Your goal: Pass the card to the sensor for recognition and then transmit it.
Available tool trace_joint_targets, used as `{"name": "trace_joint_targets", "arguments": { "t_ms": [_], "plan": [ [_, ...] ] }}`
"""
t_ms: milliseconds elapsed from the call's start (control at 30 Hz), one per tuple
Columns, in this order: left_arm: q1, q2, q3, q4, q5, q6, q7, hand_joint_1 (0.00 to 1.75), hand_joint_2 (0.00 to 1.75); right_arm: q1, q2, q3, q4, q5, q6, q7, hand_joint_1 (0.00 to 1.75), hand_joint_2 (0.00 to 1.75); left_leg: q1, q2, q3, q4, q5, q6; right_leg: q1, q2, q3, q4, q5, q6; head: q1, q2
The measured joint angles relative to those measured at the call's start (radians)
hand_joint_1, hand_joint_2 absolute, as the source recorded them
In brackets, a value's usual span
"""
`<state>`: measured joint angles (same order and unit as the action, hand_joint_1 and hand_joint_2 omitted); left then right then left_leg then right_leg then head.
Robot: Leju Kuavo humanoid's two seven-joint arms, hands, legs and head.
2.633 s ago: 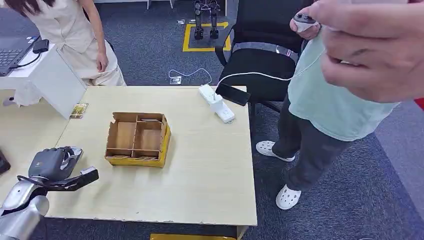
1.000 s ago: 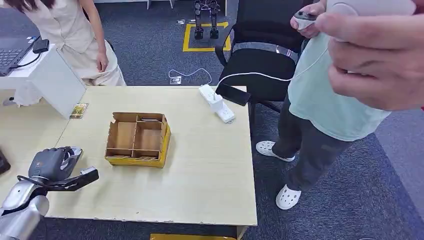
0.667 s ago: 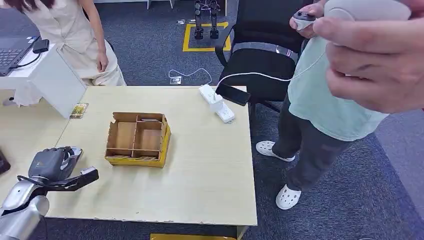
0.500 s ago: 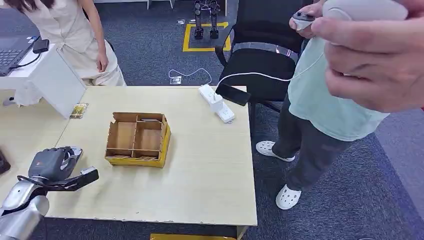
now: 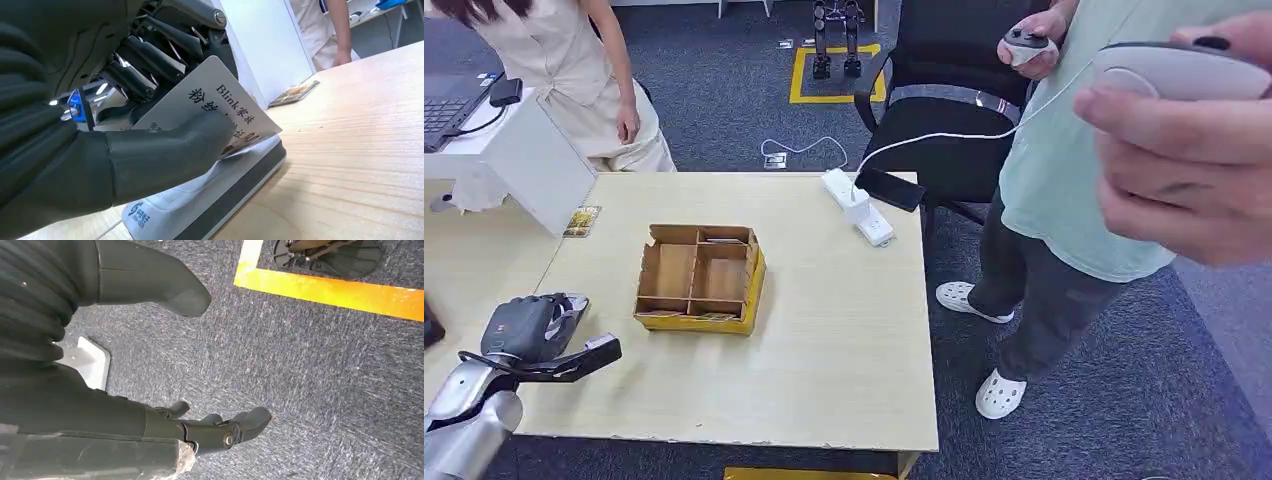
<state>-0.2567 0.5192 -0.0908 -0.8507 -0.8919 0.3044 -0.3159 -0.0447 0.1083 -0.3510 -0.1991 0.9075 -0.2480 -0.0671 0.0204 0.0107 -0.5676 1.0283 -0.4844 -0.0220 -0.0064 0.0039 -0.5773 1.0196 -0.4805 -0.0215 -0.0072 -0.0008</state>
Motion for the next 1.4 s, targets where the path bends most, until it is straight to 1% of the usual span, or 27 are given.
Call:
{"name": "trace_joint_targets", "arguments": {
  "t_ms": [1400],
  "plan": [
    [0.0,0.0,0.0,0.0,0.0,0.0,0.0,1.75,1.75,0.0,0.0,0.0,0.0,0.0,0.0,0.0,0.0,1.75,0.0,0.0,0.0,0.0,0.0,0.0,0.0,0.0,0.0,0.0,0.0,0.0,0.0,0.0]
  ]
}}
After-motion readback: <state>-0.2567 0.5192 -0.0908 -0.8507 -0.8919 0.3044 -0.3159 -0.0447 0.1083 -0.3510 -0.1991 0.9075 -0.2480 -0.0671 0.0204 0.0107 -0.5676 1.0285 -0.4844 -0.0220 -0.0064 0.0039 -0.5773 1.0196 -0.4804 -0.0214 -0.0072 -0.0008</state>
